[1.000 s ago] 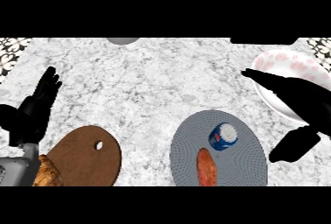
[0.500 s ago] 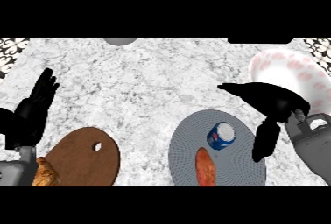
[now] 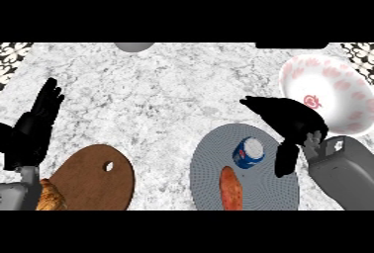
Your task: Pick the can from the placemat and place it in the bowl
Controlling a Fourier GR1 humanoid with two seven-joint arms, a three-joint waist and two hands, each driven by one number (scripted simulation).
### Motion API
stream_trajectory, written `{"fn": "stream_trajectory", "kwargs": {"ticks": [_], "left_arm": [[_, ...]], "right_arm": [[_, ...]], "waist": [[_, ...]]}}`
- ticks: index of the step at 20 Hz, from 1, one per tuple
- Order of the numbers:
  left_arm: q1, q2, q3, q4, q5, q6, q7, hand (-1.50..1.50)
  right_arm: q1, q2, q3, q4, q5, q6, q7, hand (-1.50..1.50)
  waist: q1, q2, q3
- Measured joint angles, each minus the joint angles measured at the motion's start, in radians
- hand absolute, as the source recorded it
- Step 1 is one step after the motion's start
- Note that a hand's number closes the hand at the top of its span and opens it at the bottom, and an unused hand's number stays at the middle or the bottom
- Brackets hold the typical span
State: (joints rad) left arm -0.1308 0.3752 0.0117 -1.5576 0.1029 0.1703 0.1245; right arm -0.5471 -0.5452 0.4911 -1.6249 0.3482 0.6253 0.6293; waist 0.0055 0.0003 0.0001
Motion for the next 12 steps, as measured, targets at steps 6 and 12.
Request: {"fn": "stream_trajectory", "kwargs": {"ticks": [6,12], "left_arm": [[-0.024,-0.016,0.032,0.052,-0.016,-0.029,-0.019,0.0],[-0.01,-0.03,0.051,0.016,-0.032,-0.045,0.007,0.0]], "right_arm": [[0.056,0.076,-0.002,0.002,0.116,-0.001,-0.025,-1.5],[0.126,0.124,-0.007,0.037,0.208,0.008,-0.077,-1.5]], "waist": [[-0.003,0.0,0.0],[-0.003,-0.001,0.0]]}}
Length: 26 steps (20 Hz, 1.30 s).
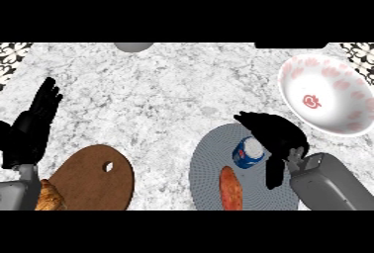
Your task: Pick the can from the placemat and place it in the bowl
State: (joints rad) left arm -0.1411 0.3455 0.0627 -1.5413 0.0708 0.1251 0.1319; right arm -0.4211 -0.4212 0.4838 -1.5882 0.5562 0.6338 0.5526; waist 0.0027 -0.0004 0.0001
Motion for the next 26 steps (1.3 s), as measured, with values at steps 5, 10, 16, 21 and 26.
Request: {"fn": "stream_trajectory", "kwargs": {"ticks": [5,10,16,21,26], "left_arm": [[-0.009,-0.019,0.016,0.007,-0.025,-0.015,-0.003,0.0],[0.007,-0.038,0.025,-0.011,-0.044,-0.029,-0.005,0.0],[0.005,-0.068,0.032,-0.015,-0.07,-0.03,-0.002,0.0],[0.012,-0.076,0.041,-0.019,-0.071,-0.048,-0.003,0.0],[0.0,-0.078,0.052,-0.009,-0.084,-0.059,-0.003,0.0]], "right_arm": [[0.024,0.045,-0.033,0.019,0.065,0.02,-0.032,-1.5],[0.057,0.085,-0.044,0.056,0.154,-0.017,-0.083,-1.5],[0.032,0.157,-0.077,0.159,0.214,-0.01,-0.115,1.5],[0.013,0.174,-0.085,0.223,0.245,-0.03,-0.215,1.5],[-0.021,0.198,-0.116,0.302,0.281,-0.065,-0.299,1.5]], "waist": [[-0.001,0.0,0.0],[0.0,0.0,0.0],[0.001,0.0,0.0],[0.001,-0.005,-0.004],[0.001,-0.006,-0.005]]}}
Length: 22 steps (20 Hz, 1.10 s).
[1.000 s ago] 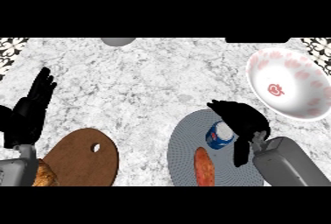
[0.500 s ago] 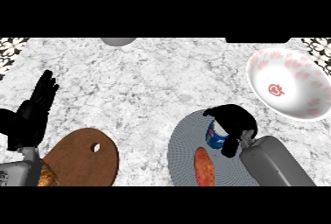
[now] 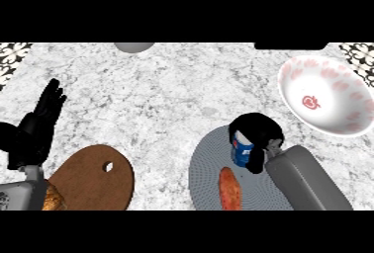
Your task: Pick the can from the placemat and place it in the bowl
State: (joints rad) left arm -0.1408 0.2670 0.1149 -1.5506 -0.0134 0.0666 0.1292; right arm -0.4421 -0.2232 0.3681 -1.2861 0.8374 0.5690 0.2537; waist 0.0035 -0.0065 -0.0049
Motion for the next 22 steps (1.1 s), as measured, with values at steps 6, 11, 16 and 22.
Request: {"fn": "stream_trajectory", "kwargs": {"ticks": [6,11,16,22], "left_arm": [[-0.017,-0.004,0.002,-0.003,-0.005,-0.004,0.012,0.0],[-0.029,-0.004,-0.003,-0.001,0.001,-0.016,0.008,0.0],[-0.051,-0.014,-0.014,0.011,-0.004,-0.015,0.006,0.0],[-0.048,-0.013,-0.014,0.004,-0.005,-0.018,0.015,0.0]], "right_arm": [[-0.062,0.078,-0.131,0.114,0.033,-0.106,0.149,1.5],[-0.167,0.126,-0.318,0.226,0.08,-0.297,0.447,1.5],[-0.34,0.142,-0.391,0.373,0.181,-0.464,0.656,1.5],[-0.532,0.12,-0.37,0.474,0.354,-0.577,0.791,1.5]], "waist": [[0.011,0.006,0.0],[0.034,0.024,0.003],[0.05,0.027,0.004],[0.048,0.019,0.004]]}}
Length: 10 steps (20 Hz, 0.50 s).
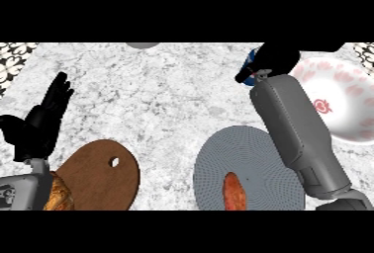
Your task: Pick the can from the placemat and place it in the bowl
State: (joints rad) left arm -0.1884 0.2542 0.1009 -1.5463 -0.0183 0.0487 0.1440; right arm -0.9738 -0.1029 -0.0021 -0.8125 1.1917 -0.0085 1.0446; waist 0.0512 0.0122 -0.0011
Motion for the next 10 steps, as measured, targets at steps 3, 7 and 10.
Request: {"fn": "stream_trajectory", "kwargs": {"ticks": [3,7,10], "left_arm": [[-0.007,0.006,0.009,0.007,0.0,0.001,0.006,0.0],[0.012,0.004,0.011,0.0,-0.001,0.003,0.001,0.0],[0.014,0.007,0.02,0.004,0.002,0.001,-0.004,0.0]], "right_arm": [[-0.078,-0.024,0.016,0.001,0.094,-0.037,0.034,1.5],[-0.153,-0.038,0.003,-0.008,0.173,-0.071,0.061,1.5],[-0.19,-0.059,-0.026,-0.003,0.211,-0.086,0.07,1.5]], "waist": [[-0.009,-0.003,0.0],[-0.019,-0.008,0.0],[-0.026,-0.008,0.0]]}}
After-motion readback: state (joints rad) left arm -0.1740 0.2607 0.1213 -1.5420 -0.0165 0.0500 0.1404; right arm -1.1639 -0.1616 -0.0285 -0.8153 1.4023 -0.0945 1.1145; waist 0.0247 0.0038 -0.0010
